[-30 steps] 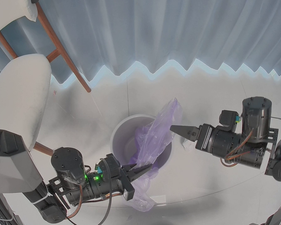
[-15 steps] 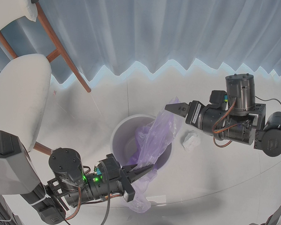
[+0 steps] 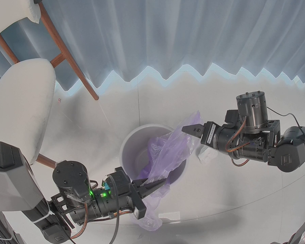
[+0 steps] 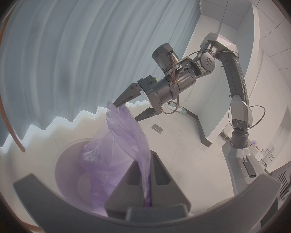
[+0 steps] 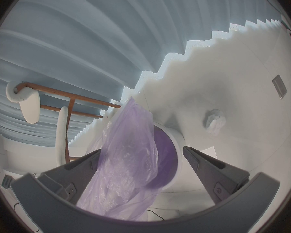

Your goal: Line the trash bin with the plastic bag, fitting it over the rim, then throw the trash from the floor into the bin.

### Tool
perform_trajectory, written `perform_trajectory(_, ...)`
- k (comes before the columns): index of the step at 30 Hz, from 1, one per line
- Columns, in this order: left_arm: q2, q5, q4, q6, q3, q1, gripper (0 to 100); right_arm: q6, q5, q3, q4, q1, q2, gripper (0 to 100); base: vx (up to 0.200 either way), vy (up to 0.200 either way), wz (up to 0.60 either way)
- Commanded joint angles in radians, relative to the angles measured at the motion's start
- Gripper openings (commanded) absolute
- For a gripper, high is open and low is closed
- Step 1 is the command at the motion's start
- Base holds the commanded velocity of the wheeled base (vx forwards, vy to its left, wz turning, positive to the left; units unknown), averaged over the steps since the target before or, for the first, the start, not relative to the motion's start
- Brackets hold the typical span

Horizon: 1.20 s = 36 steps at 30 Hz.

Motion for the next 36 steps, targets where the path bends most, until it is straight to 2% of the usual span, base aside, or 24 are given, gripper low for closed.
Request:
perform_trajectory(1,0.001,0.0,-0.001,0.0,-0.001,-0.002,0,0.0,-0.005,0.04,0.002,-0.001,-0.026,100,0.0,0.0,0.0)
perform_trajectory(5,0.001,0.0,0.001,-0.002,-0.006,0.007,0,0.0,-0.026,0.055,0.002,-0.001,-0.029,100,0.0,0.0,0.0)
perform_trajectory(14,0.0,0.001,0.001,-0.003,-0.011,0.009,0,0.011,-0.028,0.09,0.002,0.014,-0.011,100,0.0,0.0,0.0)
perform_trajectory(21,0.001,0.001,0.001,-0.003,-0.011,0.006,0,0.068,-0.028,0.087,0.003,0.074,-0.003,100,0.0,0.0,0.0)
perform_trajectory(22,0.001,0.001,0.001,-0.003,-0.011,0.007,0,0.072,-0.028,0.086,0.003,0.08,-0.003,0,0.0,0.0,0.0)
perform_trajectory(29,-0.002,0.003,0.001,-0.012,-0.029,0.007,0,0.109,-0.026,0.104,0.003,0.112,-0.006,0,0.0,0.0,0.0)
perform_trajectory(36,0.001,0.035,0.001,-0.026,-0.024,0.009,0,0.117,-0.028,0.11,-0.018,0.106,-0.02,0,0.0,0.0,0.0)
